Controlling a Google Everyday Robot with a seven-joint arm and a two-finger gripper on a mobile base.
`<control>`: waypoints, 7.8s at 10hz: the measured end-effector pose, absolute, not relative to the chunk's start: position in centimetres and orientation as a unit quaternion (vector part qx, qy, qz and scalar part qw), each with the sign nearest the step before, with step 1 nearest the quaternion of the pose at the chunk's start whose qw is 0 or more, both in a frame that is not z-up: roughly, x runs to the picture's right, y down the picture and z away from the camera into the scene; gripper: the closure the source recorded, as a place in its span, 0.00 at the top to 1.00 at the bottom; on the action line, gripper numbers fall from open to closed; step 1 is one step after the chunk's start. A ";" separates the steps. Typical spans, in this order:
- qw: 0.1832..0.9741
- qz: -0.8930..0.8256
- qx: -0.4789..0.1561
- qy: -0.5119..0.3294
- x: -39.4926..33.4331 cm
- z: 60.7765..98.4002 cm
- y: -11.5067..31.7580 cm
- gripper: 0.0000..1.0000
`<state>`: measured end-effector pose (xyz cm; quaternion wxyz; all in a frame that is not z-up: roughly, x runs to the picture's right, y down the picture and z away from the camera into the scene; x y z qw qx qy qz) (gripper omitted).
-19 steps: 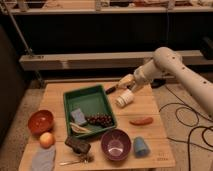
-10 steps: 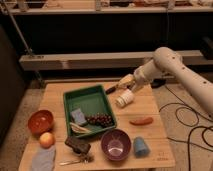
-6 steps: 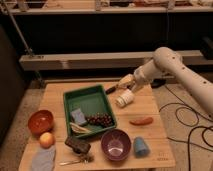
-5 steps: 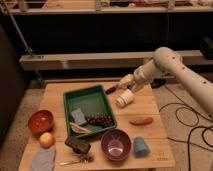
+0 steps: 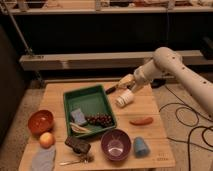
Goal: Place brush in purple bowl
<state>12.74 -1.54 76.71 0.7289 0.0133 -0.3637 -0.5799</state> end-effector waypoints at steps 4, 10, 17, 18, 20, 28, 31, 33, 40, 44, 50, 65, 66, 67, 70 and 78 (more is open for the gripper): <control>0.636 -0.690 0.117 -0.325 11.2 75.8 -6.5 0.61; 0.506 -0.799 0.187 -0.265 8.7 73.4 -10.3 0.61; 0.490 -0.834 0.110 -0.227 12.0 80.0 -7.6 0.61; 0.479 -0.843 0.107 -0.219 12.5 81.1 -6.9 0.61; 0.437 -0.876 0.102 -0.178 14.1 83.8 -5.6 0.61; 0.357 -0.902 0.119 -0.212 14.0 87.9 -8.9 0.60; 0.326 -0.908 0.123 -0.232 12.7 89.9 -10.4 0.59; 0.315 -0.915 0.117 -0.224 12.3 90.1 -9.9 0.75; 0.299 -0.923 0.128 -0.207 10.2 92.5 -7.3 0.80; 0.287 -0.930 0.124 -0.190 9.4 95.3 -4.9 0.80; 0.300 -0.929 0.103 -0.192 10.5 99.5 -3.4 0.80; 0.282 -0.918 0.130 -0.246 11.3 101.2 -1.9 0.00; 0.283 -0.918 0.130 -0.245 11.7 100.9 -2.2 0.00; 0.283 -0.919 0.130 -0.243 12.0 100.7 -2.4 0.00; 0.285 -0.919 0.125 -0.240 13.2 100.1 -2.9 0.00; 0.344 -0.890 0.144 -0.261 16.1 92.0 -9.1 0.00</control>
